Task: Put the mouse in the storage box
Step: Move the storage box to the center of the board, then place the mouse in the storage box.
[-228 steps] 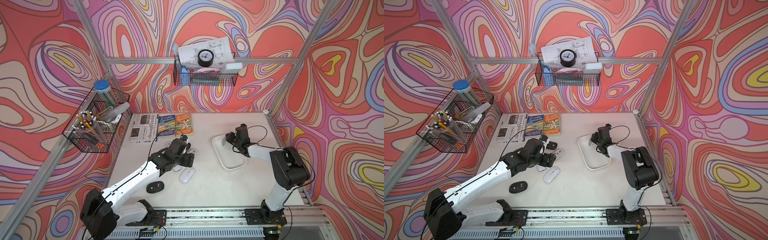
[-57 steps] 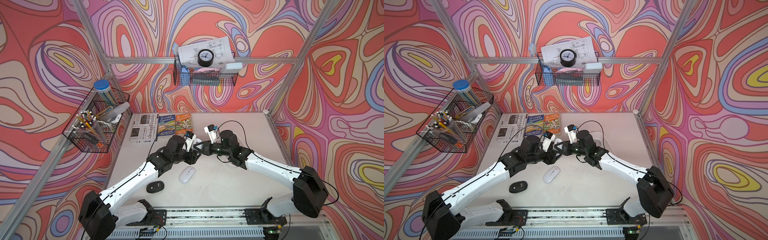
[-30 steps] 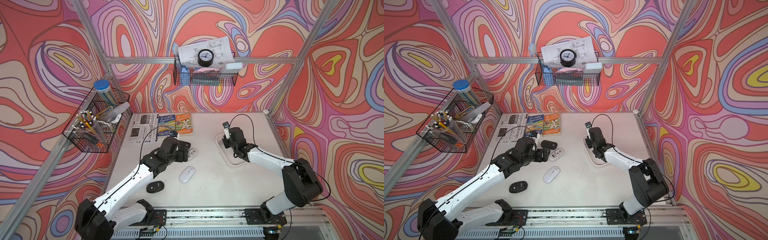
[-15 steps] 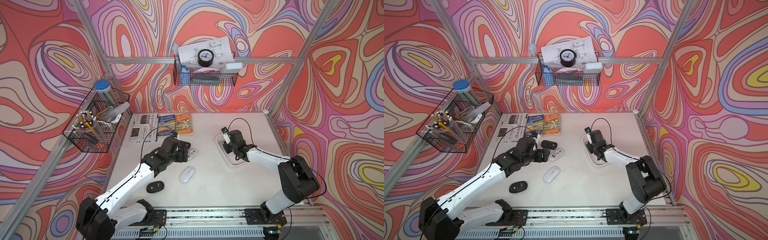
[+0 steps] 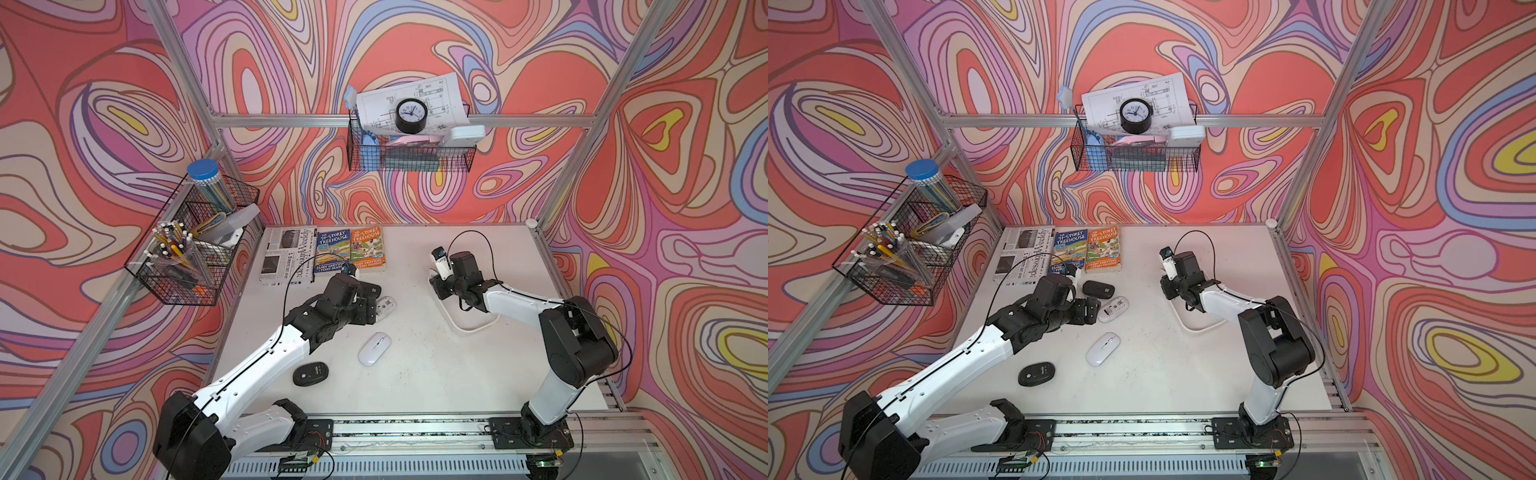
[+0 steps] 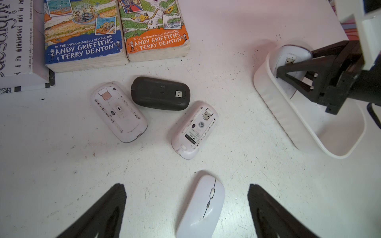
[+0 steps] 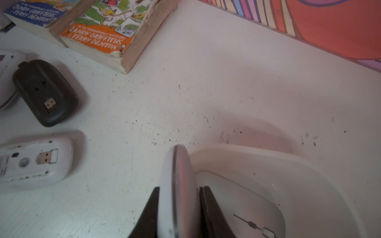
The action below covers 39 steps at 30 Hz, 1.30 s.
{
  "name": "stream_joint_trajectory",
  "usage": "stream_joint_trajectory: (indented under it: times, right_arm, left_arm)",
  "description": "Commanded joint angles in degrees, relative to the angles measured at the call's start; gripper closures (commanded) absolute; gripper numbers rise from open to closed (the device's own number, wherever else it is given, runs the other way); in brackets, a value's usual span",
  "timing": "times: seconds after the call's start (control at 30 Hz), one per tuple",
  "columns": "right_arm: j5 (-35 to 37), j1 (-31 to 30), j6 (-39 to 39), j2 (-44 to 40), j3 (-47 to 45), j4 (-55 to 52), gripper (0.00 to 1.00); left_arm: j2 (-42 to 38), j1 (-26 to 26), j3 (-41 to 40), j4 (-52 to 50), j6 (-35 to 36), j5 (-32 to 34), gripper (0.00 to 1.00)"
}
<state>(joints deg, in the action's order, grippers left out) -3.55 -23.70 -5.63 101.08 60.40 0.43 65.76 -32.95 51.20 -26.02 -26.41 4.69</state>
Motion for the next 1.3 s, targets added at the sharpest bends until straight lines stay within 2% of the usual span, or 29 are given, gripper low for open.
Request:
stream_joint_trajectory:
  times: [0.0, 0.37, 0.53, 0.7, 0.83, 1.0, 1.13, 1.27]
  right_arm:
    - [-0.32, -0.12, 1.7, 3.4, 4.45, 3.08, 1.0]
    - [8.86, -0.06, 3.69, 12.0, 12.86, 7.9, 1.0]
    - [12.14, -0.1, 2.04, 14.01, 15.28, 9.49, 1.0]
    - [8.52, -0.03, -5.15, 10.33, 11.15, 10.34, 1.0]
    - [5.41, -0.1, -12.66, 3.96, 6.26, 5.56, 0.99]
    - [9.01, -0.06, -16.99, -1.87, -2.14, 8.24, 0.94]
    - [9.13, -0.61, -22.05, 0.87, -0.83, 3.23, 0.9]
    - [13.85, -0.73, -26.1, 3.27, -2.3, 7.44, 0.88]
  left_arm:
    - [0.71, 0.34, 0.88, -1.75, -0.22, -0.13, 0.09]
    - [1.48, 0.51, 0.8, -1.84, -0.16, 0.1, 0.09]
    - [1.23, 0.51, 0.6, -1.9, -0.28, 0.32, 0.09]
    - [0.86, 0.58, 0.16, -2.1, -0.47, 0.24, 0.09]
    - [0.59, 0.62, -0.43, -1.16, -0.76, -0.4, 0.09]
    - [1.04, 0.96, -0.83, -0.05, -1.78, -1.78, 0.09]
    - [1.68, 1.48, -1.14, 0.27, -2.4, -2.7, 0.09]
    - [1.75, 1.71, -1.17, -0.08, -2.45, -2.68, 0.09]
